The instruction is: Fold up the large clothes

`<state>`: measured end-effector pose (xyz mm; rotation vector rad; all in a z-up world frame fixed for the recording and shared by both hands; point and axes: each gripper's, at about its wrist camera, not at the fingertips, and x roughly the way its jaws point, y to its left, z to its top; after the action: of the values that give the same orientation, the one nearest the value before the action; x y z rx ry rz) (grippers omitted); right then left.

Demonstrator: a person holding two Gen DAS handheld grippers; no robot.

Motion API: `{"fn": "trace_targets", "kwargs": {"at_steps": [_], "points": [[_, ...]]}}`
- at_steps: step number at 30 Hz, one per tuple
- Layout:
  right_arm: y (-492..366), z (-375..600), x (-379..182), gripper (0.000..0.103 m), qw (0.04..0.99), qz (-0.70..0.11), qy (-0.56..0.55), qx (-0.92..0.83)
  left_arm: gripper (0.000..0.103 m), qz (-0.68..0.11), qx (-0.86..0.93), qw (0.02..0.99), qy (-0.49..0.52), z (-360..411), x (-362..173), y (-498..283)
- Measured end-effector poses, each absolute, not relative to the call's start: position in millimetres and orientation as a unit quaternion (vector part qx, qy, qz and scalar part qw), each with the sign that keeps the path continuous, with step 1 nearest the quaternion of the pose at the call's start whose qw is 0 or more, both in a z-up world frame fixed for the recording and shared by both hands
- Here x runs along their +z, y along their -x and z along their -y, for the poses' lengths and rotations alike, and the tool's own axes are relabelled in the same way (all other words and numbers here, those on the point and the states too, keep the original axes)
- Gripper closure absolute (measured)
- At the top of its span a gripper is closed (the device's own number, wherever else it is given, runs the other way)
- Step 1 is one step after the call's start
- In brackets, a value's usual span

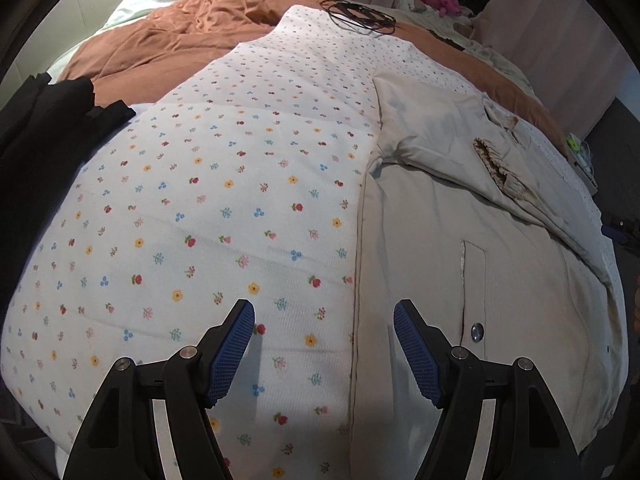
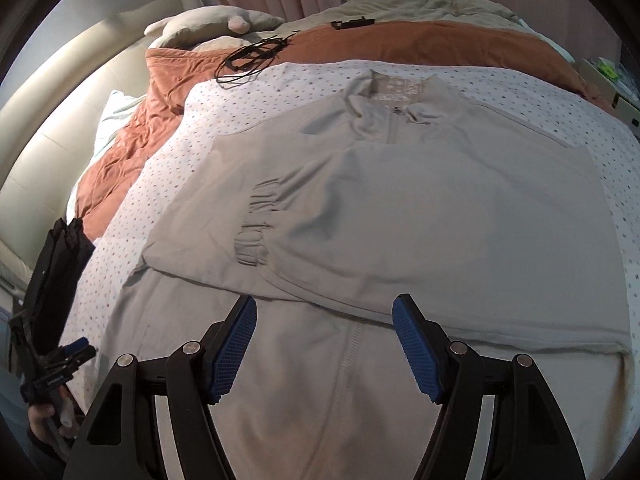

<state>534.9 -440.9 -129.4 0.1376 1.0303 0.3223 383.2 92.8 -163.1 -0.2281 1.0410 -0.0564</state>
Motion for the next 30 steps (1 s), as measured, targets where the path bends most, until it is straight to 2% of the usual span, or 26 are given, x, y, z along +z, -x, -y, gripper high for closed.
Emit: {"fn": "trace_targets", "kwargs": {"at_steps": [1,3,12,15,30], "points": [[-530,452,-130,0.032,0.857,-0.489,-0.065,0.147,0.038,-0.499,-0.032,0.859,0.112,-91,-165,-381],[-520,475,-130,0.033,0.861,-0.488,-0.064,0.132,0.046,-0.510,-0.036,0.852,0.114,-87,-170,-377],[-478,587,-142,0.033,0.865,-0.487,-0.101,0.065,0.055,-0.523,-0.037,0.843,0.118,-74,-182,-357],[-462,620,-149,0.033,0.866,-0.486,-0.112,0.041,0.067,-0.528,-0.048,0.838,0.126,-69,-182,-353],[-366,746,-201,0.032,0.847,-0.482,-0.219,-0.039,0.070,-0.551,-0.098,0.813,0.160,-67,-186,-314]]}}
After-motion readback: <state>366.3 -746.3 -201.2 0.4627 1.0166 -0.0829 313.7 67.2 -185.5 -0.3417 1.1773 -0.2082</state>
